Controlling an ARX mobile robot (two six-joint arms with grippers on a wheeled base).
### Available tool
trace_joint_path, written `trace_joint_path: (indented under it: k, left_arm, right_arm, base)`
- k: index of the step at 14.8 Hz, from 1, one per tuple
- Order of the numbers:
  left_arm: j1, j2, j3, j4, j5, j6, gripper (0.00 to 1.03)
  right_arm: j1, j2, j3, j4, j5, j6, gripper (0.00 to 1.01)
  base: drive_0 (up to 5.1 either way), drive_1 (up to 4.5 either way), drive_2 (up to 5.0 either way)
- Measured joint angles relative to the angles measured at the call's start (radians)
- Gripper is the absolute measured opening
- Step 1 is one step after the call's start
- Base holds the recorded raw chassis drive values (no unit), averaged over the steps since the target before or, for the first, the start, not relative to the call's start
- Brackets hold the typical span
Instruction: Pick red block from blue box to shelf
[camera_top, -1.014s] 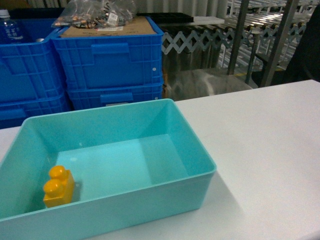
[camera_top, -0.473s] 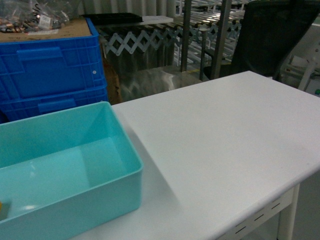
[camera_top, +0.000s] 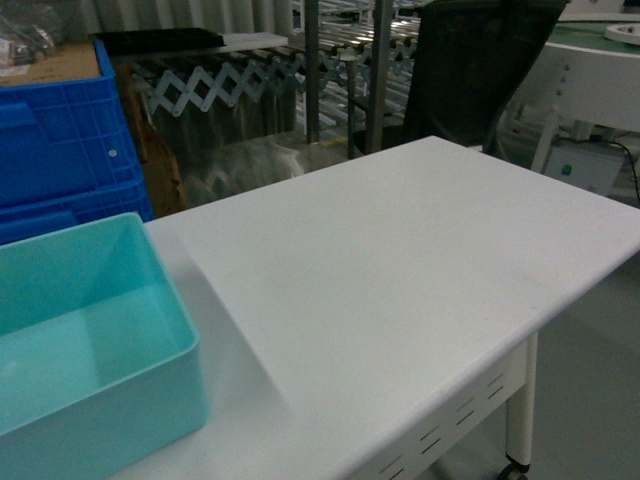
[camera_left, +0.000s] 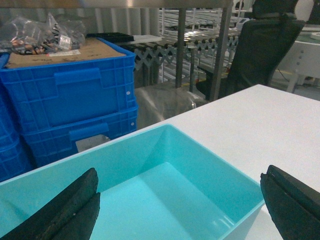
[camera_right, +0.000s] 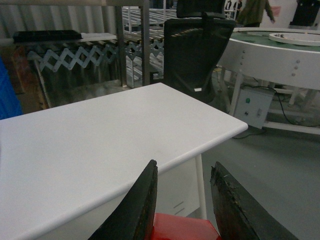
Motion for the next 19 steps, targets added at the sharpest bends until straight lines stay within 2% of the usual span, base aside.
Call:
trace_joint_path:
  k: [19]
  left_arm:
    - [0.0, 0.0, 0.0, 0.0, 0.0, 0.0, 0.98]
  right_arm:
    - [0.0, 0.0, 0.0, 0.0, 0.0, 0.0, 0.27]
  base:
    - [-1.6, -1.62, -1.6]
